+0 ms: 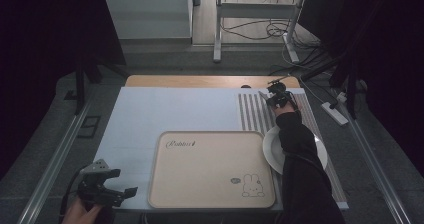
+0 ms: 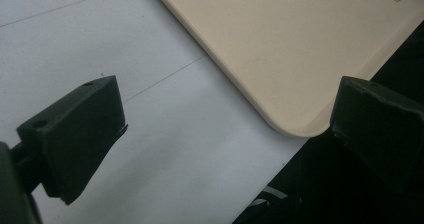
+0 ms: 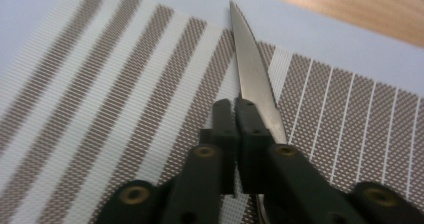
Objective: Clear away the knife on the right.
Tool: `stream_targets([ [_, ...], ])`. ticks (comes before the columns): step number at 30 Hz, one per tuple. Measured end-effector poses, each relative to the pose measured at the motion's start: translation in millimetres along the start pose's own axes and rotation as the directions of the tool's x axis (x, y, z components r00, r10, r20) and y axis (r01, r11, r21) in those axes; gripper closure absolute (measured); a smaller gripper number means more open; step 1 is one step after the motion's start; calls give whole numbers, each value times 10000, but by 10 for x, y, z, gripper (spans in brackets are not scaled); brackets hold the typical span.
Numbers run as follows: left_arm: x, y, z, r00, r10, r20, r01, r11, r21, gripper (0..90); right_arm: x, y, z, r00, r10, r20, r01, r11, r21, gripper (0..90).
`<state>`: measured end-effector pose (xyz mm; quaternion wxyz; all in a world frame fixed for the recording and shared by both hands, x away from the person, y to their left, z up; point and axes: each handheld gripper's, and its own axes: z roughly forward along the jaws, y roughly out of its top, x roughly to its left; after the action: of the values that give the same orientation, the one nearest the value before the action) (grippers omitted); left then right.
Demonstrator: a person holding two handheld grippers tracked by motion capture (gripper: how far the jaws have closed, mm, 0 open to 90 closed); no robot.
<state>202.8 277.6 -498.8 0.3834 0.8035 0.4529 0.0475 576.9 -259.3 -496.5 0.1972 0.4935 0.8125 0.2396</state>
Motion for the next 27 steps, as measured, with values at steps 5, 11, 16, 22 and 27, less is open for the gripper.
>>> stream_targets([
  [5, -6, 3, 4, 10000, 4, -19, -4, 10000, 34, 12, -39, 29, -152, 9971, 358, -666, -362, 9993, -43, 546],
  [11, -6, 4, 5, 10000, 7, -31, -6, 10000, 56, 12, -120, 7, -330, 9971, 290, -708, -282, 9995, 120, 155],
  [16, -4, 9, 9, 10000, 17, -43, -16, 10000, 82, 12, -165, -71, -426, 9992, -193, -360, 213, 9981, 578, 0],
  [22, -4, 10, 10, 10000, 14, -43, -14, 10000, 87, 12, -257, -160, -468, 9997, -177, -170, 198, 9904, 1365, 0],
  [27, -4, 12, 12, 10000, 17, -47, -16, 9999, 99, 12, -361, -277, -455, 9999, -144, -76, 156, 9819, 1886, 23],
])
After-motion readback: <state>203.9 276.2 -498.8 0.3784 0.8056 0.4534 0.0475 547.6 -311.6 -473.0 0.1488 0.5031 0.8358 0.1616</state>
